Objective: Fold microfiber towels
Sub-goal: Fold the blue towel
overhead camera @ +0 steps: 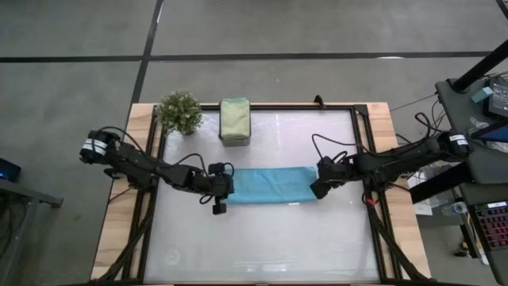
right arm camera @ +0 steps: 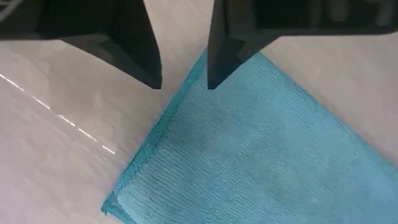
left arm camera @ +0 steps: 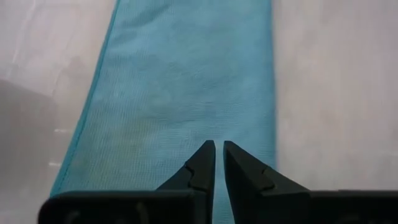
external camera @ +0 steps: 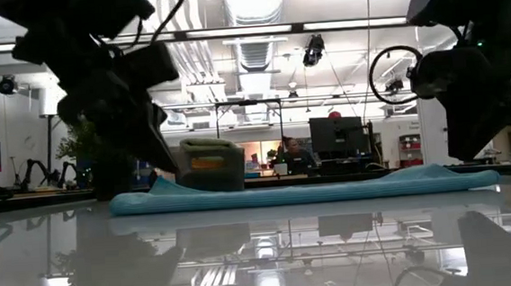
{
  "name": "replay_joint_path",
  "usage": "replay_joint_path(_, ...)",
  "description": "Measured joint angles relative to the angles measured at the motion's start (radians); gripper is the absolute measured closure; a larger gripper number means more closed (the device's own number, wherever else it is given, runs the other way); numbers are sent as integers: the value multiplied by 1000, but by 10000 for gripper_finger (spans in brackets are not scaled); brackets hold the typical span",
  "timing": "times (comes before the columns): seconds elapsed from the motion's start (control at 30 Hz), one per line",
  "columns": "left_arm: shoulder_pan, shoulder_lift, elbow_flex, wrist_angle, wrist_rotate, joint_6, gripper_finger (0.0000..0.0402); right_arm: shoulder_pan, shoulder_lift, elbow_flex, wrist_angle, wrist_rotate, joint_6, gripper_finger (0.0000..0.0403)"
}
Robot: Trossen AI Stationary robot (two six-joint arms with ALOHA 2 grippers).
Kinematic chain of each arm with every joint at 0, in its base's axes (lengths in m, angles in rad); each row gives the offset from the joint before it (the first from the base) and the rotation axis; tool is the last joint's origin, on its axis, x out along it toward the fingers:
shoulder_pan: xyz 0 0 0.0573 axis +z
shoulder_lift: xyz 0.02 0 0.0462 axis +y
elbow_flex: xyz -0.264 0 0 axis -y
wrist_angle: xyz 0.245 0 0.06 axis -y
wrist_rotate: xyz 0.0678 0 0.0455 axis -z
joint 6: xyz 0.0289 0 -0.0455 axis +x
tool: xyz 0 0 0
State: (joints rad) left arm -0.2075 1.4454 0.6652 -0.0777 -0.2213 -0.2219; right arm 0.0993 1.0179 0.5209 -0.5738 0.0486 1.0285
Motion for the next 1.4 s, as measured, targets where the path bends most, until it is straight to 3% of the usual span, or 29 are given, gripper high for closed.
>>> replay_joint_path(0.4,12,122,-13,22,-24,-1,379,-43,11,-35,29,-4,57,170)
replay_joint_path(0.73,12,132,-13,32,-25,-1,379,-48,74,-57,144,-5,71,123)
replay_joint_path(1.1,12,132,-17,44,-25,-2,379,-48,163,-62,354,-5,-24,136)
replay_joint_path(1.4,12,132,-17,47,-25,-2,379,-48,159,-62,372,17,-34,213)
